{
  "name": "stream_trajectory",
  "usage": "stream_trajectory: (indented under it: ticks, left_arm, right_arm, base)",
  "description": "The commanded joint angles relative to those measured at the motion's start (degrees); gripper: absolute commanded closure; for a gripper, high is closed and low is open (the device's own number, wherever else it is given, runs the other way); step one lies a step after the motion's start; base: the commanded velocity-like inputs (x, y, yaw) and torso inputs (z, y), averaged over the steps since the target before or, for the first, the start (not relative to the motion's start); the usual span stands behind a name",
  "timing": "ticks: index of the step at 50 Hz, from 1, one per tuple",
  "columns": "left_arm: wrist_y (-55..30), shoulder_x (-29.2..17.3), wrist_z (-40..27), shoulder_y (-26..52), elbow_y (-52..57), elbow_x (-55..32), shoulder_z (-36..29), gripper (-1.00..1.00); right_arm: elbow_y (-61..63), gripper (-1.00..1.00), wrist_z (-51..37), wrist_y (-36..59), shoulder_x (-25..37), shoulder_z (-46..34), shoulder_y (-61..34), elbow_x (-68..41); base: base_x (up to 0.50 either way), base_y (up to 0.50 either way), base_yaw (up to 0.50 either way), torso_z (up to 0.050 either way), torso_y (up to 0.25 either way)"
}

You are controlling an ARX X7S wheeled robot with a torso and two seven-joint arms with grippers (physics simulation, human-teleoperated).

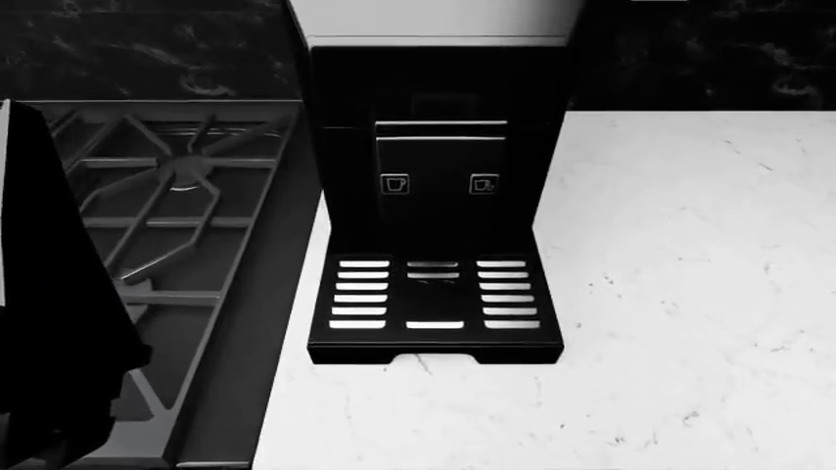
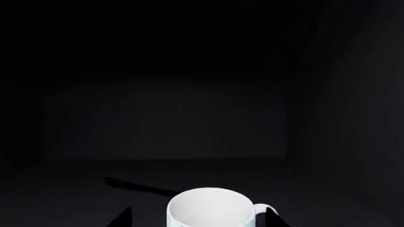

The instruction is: Pick the mug from the cabinet, place it under the coffee machine dispenser, and press the start button.

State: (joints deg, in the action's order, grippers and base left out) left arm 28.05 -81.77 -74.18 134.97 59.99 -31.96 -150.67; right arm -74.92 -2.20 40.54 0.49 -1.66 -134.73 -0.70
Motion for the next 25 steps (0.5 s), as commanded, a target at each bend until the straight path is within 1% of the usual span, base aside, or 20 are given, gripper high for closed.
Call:
stream_trajectory:
  ticks: [1,7,19,20,25]
  left_arm:
    - [-0.36,-0.71,-0.06,-0.02,0.0,1.2,0.25,-1.0]
    - [1.58,0.22,-0.72,-0.01,0.0,2.25,-0.88,-1.0]
    - [3.78,1.68,-1.81,0.0,0.0,3.42,-2.53,-1.0]
    - [3.84,1.61,-1.83,0.0,0.0,3.46,-2.56,-1.0]
    - [4.08,1.27,-1.59,0.0,0.0,3.18,-2.42,-1.0]
  right_arm:
    - [-0.08,-1.0,0.0,0.01,0.0,0.01,0.1,-0.01]
    - [-0.08,-1.0,0.0,0.01,0.0,0.01,0.1,-0.01]
    - [-0.08,-1.0,0.0,0.01,0.0,0.01,0.1,-0.01]
    - [2.61,1.0,4.92,-2.79,0.0,2.71,-0.27,-3.79]
    - [1.94,1.0,5.27,-3.72,0.0,2.56,-0.27,-3.43]
  base:
    - [0.0,0.0,0.0,0.0,-0.25]
    - [0.0,0.0,0.0,0.0,-0.229]
    - [0.0,0.0,0.0,0.0,-0.006]
    - [0.0,0.0,0.0,0.0,-0.01]
    - [0.0,0.0,0.0,0.0,-0.002]
